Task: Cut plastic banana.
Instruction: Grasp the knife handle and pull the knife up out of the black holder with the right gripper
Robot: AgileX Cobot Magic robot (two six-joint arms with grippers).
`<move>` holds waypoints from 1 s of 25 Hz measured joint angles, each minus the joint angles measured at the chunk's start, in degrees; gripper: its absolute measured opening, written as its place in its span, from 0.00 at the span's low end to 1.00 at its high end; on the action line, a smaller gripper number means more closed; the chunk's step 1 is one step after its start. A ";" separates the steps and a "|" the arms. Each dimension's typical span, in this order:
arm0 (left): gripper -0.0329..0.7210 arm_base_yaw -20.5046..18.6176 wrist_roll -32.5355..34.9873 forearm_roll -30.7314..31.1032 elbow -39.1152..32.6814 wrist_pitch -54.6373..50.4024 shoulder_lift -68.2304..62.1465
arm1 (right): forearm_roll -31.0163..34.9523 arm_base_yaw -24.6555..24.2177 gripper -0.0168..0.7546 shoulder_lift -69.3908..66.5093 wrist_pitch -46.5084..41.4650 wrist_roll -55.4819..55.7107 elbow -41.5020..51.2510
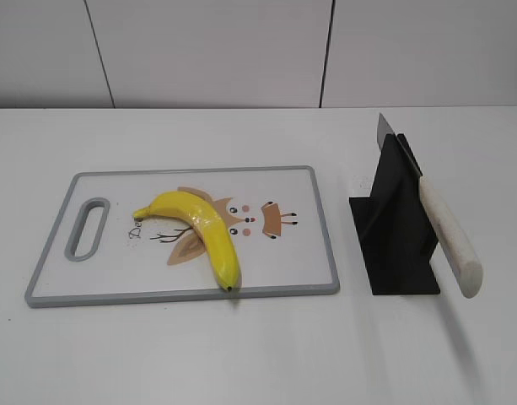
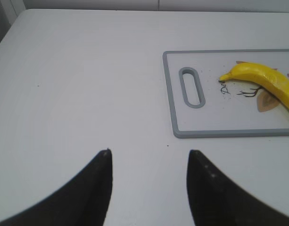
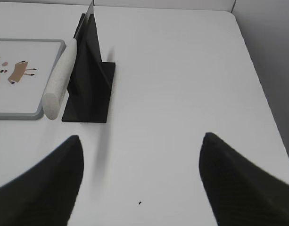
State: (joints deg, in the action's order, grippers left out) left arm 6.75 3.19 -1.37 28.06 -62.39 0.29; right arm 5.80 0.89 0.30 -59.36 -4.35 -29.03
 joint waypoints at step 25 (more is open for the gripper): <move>0.68 0.00 0.00 0.01 0.00 0.00 0.00 | 2.51 0.00 0.78 -35.46 -1.22 0.22 -15.34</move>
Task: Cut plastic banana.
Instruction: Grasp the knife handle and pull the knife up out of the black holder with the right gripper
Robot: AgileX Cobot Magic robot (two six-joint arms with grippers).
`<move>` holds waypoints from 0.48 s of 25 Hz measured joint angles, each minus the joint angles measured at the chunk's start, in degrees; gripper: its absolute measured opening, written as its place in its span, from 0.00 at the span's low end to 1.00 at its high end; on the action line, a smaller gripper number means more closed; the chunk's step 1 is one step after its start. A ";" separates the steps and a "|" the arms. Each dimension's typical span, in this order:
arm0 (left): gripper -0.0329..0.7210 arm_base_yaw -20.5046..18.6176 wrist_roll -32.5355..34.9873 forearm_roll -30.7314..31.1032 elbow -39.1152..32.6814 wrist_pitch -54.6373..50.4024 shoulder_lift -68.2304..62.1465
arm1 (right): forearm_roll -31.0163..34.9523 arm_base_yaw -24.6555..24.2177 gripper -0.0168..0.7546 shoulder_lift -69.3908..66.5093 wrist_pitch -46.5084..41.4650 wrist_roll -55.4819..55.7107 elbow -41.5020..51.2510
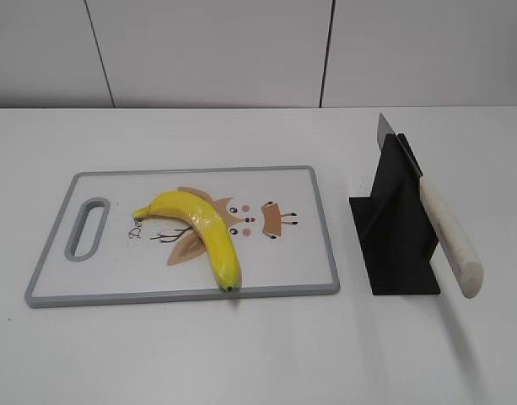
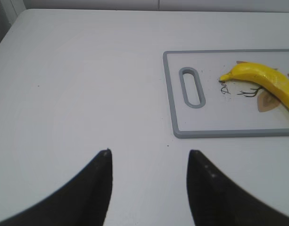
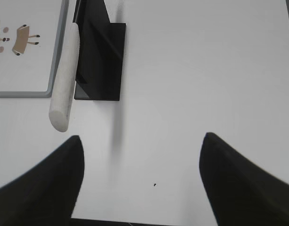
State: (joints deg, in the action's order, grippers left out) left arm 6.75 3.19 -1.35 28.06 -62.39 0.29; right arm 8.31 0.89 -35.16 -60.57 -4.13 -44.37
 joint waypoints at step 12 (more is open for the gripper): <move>0.68 0.00 0.00 0.05 0.00 0.00 0.00 | 2.23 11.67 0.77 -12.94 1.68 0.00 -1.45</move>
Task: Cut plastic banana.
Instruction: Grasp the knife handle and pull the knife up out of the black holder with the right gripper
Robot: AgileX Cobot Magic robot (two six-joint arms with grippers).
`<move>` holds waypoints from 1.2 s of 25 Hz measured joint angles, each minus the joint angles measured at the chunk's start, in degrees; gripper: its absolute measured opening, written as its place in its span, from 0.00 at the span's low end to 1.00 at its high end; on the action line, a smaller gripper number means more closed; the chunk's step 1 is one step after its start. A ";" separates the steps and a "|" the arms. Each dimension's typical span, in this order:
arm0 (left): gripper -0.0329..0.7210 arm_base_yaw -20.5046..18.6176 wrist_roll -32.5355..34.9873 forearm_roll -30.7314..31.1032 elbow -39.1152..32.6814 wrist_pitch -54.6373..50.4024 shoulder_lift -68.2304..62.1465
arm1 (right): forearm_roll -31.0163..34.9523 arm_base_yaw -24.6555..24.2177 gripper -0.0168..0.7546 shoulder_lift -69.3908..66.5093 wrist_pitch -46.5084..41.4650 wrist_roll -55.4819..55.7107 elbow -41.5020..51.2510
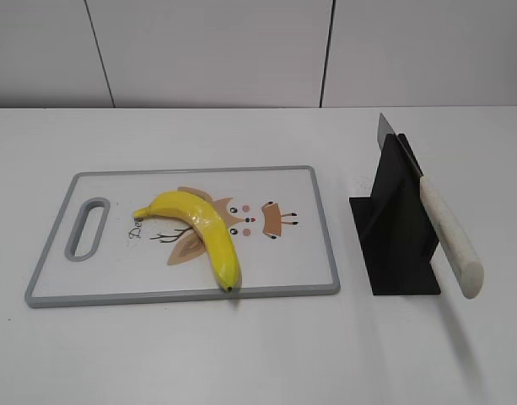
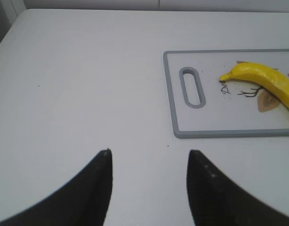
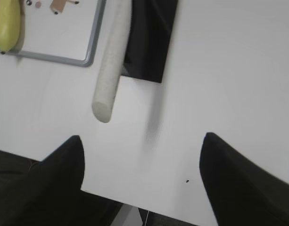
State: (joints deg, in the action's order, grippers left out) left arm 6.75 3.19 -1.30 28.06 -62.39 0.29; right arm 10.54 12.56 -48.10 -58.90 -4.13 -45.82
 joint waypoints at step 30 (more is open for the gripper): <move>0.68 0.00 0.00 0.05 0.00 0.00 0.00 | 0.75 7.83 0.67 -41.01 1.63 7.66 -10.62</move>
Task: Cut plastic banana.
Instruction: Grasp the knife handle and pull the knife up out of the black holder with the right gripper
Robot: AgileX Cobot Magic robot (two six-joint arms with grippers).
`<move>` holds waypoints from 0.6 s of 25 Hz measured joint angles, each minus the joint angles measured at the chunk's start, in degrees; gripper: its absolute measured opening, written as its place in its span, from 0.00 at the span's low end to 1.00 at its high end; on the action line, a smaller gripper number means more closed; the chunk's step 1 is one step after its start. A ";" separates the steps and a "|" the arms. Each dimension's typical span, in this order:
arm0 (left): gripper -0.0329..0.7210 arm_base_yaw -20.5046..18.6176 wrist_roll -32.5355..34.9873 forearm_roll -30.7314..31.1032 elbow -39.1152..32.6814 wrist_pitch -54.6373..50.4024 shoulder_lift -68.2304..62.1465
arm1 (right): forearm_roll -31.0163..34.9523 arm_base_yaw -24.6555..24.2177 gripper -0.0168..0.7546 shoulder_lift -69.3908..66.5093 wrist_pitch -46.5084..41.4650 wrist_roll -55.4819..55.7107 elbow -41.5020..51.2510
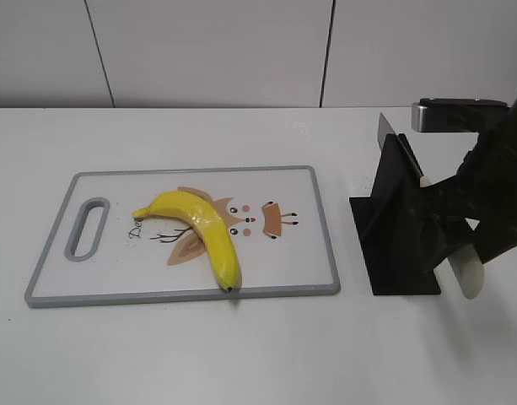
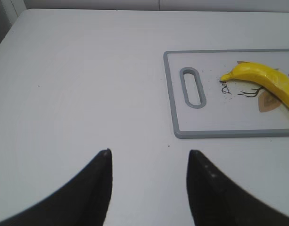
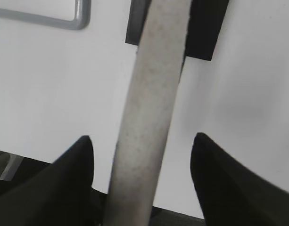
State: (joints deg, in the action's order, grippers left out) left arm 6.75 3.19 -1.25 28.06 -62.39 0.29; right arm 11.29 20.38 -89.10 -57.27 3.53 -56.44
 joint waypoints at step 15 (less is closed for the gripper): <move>0.68 0.00 0.00 0.05 0.00 0.00 0.00 | 1.39 0.00 0.26 -0.73 -2.24 3.95 -0.74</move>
State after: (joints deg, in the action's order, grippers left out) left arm 6.75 3.19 -1.20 28.06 -62.39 0.29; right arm 12.68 20.38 -89.83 -59.51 7.48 -57.18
